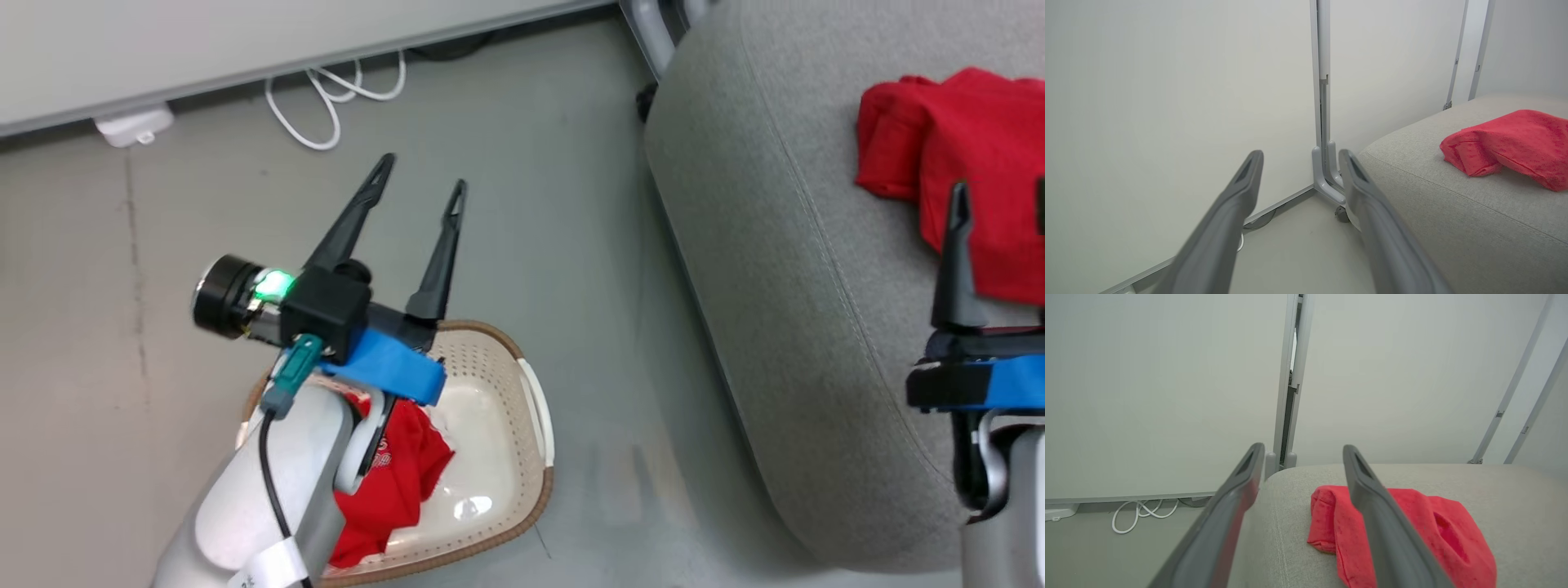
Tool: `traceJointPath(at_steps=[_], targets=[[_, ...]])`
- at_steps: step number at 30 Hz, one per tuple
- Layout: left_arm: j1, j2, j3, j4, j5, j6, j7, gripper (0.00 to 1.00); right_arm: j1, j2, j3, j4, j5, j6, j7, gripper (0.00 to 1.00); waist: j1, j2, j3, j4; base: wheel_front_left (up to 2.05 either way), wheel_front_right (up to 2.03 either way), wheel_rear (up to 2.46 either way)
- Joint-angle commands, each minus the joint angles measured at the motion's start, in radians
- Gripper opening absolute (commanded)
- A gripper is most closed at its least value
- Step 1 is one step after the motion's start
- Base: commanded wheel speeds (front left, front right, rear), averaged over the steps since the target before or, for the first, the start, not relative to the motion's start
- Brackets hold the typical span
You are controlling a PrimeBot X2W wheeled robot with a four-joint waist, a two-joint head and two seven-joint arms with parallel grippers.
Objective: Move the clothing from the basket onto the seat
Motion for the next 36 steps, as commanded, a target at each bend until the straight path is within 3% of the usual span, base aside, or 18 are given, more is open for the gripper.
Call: traceJointPath(at_steps=[1,16,36], targets=[[0.031,0.005,0.028,-0.012,0.010,0.005,-0.004,1.00,0.023,0.003,0.019,-0.009,0.007,0.000,-0.001,1.00,0.0001,0.0000,-0.048,0.044,0.00,0.00,0.00],[0.270,-0.041,0.300,-0.057,0.067,-0.020,-0.004,1.00,0.125,0.024,0.169,0.023,0.035,0.000,-0.001,1.00,0.0001,0.0000,-0.178,0.170,0.00,0.00,0.00],[0.428,-0.110,0.472,-0.060,0.144,-0.083,-0.004,1.00,0.260,0.040,0.188,0.077,0.070,0.000,-0.001,1.00,0.0001,0.0000,-0.259,0.233,0.00,0.00,0.00]])
